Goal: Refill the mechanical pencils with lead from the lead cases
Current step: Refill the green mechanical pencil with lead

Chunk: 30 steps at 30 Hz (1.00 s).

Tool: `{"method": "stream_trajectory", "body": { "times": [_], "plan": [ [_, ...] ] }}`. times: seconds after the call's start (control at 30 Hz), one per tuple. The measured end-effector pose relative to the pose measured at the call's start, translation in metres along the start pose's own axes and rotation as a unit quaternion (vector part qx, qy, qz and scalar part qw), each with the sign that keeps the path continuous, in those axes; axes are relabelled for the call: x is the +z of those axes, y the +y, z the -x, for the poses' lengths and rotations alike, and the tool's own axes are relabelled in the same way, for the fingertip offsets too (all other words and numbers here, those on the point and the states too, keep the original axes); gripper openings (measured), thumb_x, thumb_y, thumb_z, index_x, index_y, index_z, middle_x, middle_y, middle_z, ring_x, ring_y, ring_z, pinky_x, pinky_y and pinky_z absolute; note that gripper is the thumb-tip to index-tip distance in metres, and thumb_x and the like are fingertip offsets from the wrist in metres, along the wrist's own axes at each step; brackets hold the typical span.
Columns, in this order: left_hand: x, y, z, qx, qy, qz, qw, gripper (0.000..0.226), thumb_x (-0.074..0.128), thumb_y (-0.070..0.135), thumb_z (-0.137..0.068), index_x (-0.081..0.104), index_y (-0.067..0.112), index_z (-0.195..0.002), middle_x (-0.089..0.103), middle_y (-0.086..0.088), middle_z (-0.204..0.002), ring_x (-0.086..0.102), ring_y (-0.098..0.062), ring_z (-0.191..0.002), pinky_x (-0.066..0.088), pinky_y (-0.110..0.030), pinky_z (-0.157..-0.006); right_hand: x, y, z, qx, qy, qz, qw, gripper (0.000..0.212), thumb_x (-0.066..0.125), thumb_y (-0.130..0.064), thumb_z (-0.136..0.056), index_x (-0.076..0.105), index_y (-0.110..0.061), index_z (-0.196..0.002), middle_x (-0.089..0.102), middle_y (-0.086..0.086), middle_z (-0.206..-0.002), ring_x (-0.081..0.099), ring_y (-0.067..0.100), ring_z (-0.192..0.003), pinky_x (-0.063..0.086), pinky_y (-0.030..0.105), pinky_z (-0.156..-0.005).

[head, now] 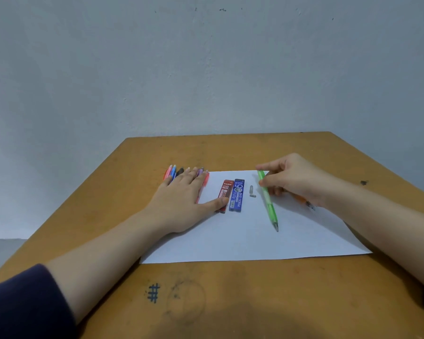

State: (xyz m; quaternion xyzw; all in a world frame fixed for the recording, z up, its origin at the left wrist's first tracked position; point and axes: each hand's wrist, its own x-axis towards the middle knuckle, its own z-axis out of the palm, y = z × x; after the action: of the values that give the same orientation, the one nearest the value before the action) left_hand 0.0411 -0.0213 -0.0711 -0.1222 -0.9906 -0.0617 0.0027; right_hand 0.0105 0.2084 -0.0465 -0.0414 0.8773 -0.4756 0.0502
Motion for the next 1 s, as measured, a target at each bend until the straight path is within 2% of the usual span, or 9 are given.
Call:
{"method": "stream_trajectory", "body": {
  "times": [0.2,0.5,0.6,0.7,0.9,1.0],
  "plan": [
    [0.0004,0.0004,0.0,0.002,-0.002,-0.01,1.0,0.1,0.009,0.081,-0.069,0.002,0.029,-0.153,-0.002,0.007,-0.161,-0.004,-0.009,-0.147,0.0,-0.039,-0.12,0.0024,0.0016,-0.0003,-0.005,-0.009,0.039,0.999,0.039,0.067,-0.009,-0.085,0.062,-0.017,-0.123,0.06,0.003,-0.063,0.051,0.01,-0.055,0.039,0.023,-0.061],
    [-0.0009,0.0012,0.0,-0.003,-0.016,-0.017,1.0,0.087,0.018,0.076,-0.082,-0.001,0.03,-0.153,-0.004,0.007,-0.161,-0.005,-0.009,-0.147,0.0,-0.039,-0.12,0.0027,0.0066,-0.0047,-0.009,-0.021,0.082,0.996,0.036,0.068,-0.014,-0.085,0.064,-0.021,-0.12,0.068,0.006,-0.078,0.056,0.011,-0.064,0.043,0.025,-0.073],
    [-0.0016,0.0019,0.0012,-0.004,-0.021,-0.012,1.0,0.092,0.013,0.078,-0.076,0.0,0.03,-0.153,-0.004,0.007,-0.161,-0.004,-0.009,-0.147,0.001,-0.04,-0.12,0.0024,0.0045,-0.0026,-0.01,-0.017,0.074,0.997,0.032,0.068,-0.014,-0.085,0.066,-0.02,-0.117,0.067,0.007,-0.076,0.055,0.012,-0.063,0.042,0.024,-0.068],
    [-0.0017,0.0011,-0.0004,-0.006,-0.019,-0.017,1.0,0.082,0.013,0.072,-0.084,0.0,0.03,-0.153,-0.004,0.008,-0.161,-0.004,-0.009,-0.147,0.0,-0.039,-0.12,0.0022,0.0034,-0.0022,-0.016,0.011,0.064,0.998,0.026,0.066,-0.017,-0.087,0.068,-0.023,-0.111,0.063,0.001,-0.071,0.054,0.011,-0.061,0.04,0.023,-0.059],
    [0.0028,-0.004,-0.0054,-0.001,-0.003,-0.015,1.0,0.061,0.015,0.053,-0.099,0.0,0.029,-0.153,-0.002,0.007,-0.161,-0.004,-0.009,-0.147,-0.002,-0.037,-0.118,0.0053,0.0034,-0.0057,-0.116,0.05,0.074,0.989,0.022,0.069,-0.022,-0.084,0.07,-0.026,-0.105,0.057,-0.011,-0.076,0.044,0.004,-0.06,0.034,0.021,-0.06],
    [0.0027,-0.0041,-0.0059,-0.001,-0.004,-0.015,1.0,0.056,0.015,0.046,-0.102,0.001,0.028,-0.153,-0.002,0.008,-0.161,-0.005,-0.008,-0.147,-0.002,-0.037,-0.119,0.009,0.001,-0.0027,-0.164,0.04,0.147,0.975,0.034,0.07,-0.039,-0.08,0.066,-0.031,-0.113,0.059,-0.011,-0.099,0.049,0.004,-0.085,0.036,0.019,-0.071]
  ]
}}
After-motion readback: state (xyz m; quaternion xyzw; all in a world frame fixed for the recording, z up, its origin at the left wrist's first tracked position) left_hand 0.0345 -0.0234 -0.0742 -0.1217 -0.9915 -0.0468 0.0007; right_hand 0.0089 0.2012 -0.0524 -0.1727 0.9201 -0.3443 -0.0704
